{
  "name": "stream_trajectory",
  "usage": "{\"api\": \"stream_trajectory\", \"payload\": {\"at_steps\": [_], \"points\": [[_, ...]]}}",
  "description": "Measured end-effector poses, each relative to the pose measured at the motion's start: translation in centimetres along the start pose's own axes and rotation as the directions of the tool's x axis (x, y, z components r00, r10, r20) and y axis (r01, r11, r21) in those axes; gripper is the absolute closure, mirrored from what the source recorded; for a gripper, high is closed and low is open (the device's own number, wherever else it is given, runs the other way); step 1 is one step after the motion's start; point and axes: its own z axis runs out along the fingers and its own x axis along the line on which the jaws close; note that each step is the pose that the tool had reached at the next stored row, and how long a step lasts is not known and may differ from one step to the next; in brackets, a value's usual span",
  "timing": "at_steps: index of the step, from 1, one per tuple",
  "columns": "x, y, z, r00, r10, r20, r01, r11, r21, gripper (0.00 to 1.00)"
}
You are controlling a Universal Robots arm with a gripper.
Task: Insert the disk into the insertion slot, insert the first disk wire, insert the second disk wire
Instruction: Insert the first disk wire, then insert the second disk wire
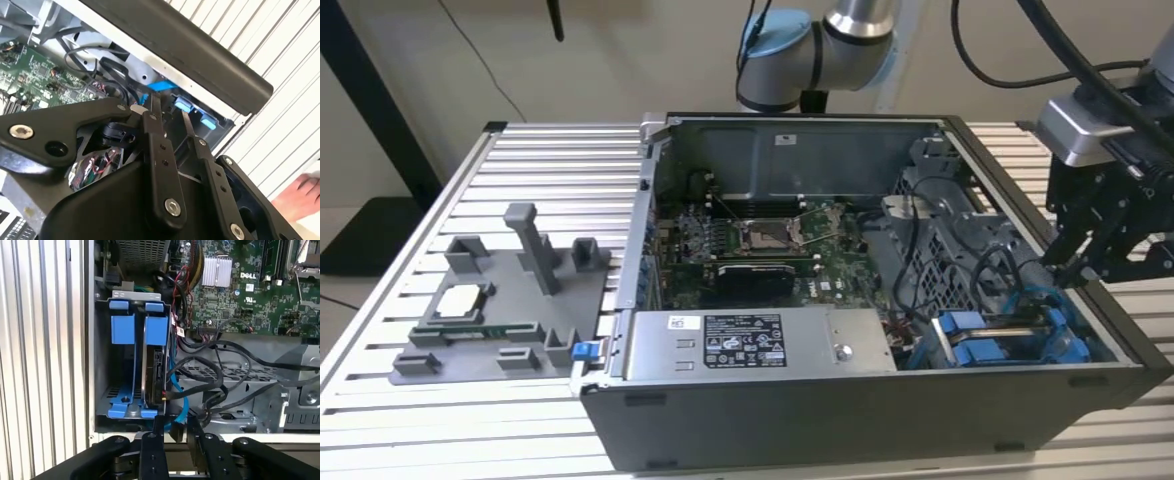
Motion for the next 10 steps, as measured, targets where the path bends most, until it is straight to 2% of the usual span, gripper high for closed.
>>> {"api": "stream_trajectory", "payload": {"at_steps": [3, 6, 8, 10], "points": [[-0.03, -0.42, 0.11, 1.0000, 0.000, 0.0003, 0.000, 1.0000, -0.0001, 0.00], [0.00, -0.41, 0.34, 1.0000, -0.001, 0.0022, 0.001, 1.0000, -0.0036, 0.00], [0.01, -0.40, 0.53, 1.0000, -0.003, 0.0059, 0.003, 1.0000, -0.0041, 0.00], [0.03, -0.38, 0.70, 0.9999, -0.004, 0.0133, 0.004, 1.0000, -0.0041, 0.00]]}}
